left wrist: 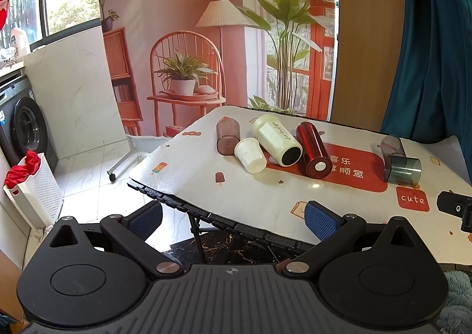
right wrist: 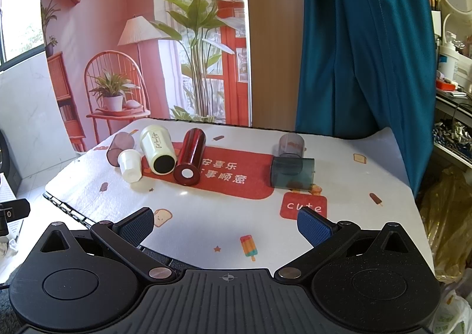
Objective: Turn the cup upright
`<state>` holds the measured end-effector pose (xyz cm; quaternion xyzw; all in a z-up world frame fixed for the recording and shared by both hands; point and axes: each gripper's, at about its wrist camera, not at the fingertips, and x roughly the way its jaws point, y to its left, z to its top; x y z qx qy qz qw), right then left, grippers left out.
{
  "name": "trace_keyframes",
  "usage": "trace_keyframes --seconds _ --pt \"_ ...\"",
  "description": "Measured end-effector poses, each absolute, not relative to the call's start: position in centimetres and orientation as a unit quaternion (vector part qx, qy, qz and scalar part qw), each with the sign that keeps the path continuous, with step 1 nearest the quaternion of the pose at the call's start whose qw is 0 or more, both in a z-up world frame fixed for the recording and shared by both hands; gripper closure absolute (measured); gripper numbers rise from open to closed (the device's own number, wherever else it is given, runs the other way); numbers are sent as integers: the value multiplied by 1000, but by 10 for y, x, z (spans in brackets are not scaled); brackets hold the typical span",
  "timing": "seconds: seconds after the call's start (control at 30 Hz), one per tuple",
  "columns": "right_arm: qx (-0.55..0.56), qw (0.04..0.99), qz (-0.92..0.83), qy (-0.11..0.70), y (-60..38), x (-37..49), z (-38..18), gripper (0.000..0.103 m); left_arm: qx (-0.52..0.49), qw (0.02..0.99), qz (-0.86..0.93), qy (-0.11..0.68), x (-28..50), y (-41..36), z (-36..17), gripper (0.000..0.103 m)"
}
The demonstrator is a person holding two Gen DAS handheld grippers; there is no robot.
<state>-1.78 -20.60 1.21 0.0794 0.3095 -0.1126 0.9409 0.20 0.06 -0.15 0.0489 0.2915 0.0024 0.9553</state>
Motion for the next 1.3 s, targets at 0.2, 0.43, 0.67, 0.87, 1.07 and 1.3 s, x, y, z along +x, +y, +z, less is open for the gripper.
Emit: trace_keyframes --seconds 0.2,0.43,0.67,0.87,1.07,1.3 --pt "80 941 -113 310 -206 -18 12 0 49 955 2 292 2 1 -1 0" --pt "80 941 -113 310 -206 -17 13 0 49 955 2 292 2 1 -1 0" --pt "80 940 -113 311 -206 -17 13 0 47 955 2 293 1 1 -3 0" --pt "82 939 -112 313 -206 -19 9 0 48 953 2 298 2 1 -5 0" --pt "85 939 -110 316 -206 -19 6 0 48 951 2 305 6 1 -5 0" --pt "89 937 -103 323 -207 -14 8 0 52 950 -2 309 10 0 -5 0"
